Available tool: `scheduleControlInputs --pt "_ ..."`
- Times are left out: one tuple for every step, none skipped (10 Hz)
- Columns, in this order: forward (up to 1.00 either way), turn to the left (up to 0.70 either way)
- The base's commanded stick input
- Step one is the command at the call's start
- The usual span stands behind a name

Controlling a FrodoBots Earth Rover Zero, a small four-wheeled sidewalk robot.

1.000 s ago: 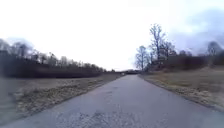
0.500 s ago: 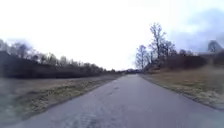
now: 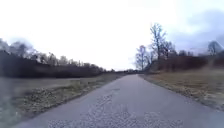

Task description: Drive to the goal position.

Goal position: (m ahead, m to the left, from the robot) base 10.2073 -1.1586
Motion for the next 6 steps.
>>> scheduleControlInputs --pt "0.5 0.0" --pt "0.5 0.0" --pt "0.5 0.0" --pt "0.5 0.0" --pt "0.5 0.0" --pt "0.5 0.0"
